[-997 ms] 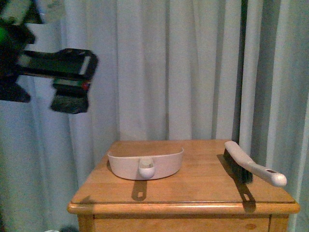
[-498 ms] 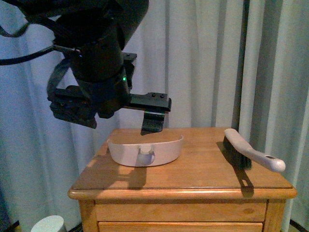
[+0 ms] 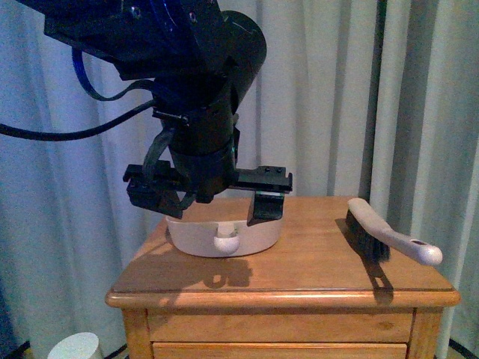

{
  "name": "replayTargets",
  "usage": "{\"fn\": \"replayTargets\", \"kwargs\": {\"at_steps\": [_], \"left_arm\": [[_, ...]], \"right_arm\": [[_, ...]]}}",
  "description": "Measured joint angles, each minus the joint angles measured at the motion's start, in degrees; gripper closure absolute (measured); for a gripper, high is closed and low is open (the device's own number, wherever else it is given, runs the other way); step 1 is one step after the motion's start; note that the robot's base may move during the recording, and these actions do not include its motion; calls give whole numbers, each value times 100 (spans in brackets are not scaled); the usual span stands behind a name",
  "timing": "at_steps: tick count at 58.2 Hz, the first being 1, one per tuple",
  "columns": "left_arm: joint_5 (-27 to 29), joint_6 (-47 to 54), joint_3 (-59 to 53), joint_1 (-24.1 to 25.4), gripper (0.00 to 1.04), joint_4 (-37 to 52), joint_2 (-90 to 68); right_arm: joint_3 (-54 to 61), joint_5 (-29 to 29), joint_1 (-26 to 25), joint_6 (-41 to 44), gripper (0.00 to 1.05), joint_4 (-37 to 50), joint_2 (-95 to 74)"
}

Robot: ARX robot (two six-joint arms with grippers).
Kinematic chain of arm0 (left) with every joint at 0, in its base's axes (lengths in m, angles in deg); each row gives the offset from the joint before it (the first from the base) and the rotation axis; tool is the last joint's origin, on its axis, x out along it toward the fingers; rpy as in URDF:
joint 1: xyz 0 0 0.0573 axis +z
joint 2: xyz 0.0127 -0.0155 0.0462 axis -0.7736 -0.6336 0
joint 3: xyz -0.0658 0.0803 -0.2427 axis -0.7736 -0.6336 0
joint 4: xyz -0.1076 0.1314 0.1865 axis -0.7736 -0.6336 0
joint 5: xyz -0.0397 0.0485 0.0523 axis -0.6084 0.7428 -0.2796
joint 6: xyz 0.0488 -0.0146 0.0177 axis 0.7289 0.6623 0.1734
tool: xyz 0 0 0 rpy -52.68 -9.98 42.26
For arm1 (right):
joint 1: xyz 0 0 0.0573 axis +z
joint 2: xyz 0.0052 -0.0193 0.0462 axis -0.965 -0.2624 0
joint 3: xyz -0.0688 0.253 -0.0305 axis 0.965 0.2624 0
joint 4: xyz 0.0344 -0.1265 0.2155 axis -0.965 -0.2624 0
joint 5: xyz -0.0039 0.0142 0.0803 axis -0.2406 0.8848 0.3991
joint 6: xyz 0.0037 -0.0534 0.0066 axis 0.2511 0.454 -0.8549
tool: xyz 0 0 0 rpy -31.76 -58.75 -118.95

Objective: Clean up trash

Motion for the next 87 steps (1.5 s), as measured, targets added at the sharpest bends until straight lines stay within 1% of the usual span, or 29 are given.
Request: {"fn": "replayTargets", "kwargs": {"at_steps": [17, 40, 78, 80, 84, 87], "left_arm": [[17, -46, 129, -35, 8, 9, -273], [59, 2, 129, -35, 8, 256, -546], [66, 186, 44, -35, 8, 479, -579], [66, 210, 39, -35, 9, 494, -579], [63, 219, 37, -35, 21, 498, -579], [59, 223, 37, -35, 28, 498, -579]], "right_arm": [[0, 0, 0, 0, 7, 0, 0], [0, 0, 0, 0, 7, 0, 0], [0, 0, 0, 0, 7, 0, 0], [0, 0, 0, 0, 7, 0, 0], [0, 0, 0, 0, 7, 0, 0], [0, 0, 0, 0, 7, 0, 0]]}}
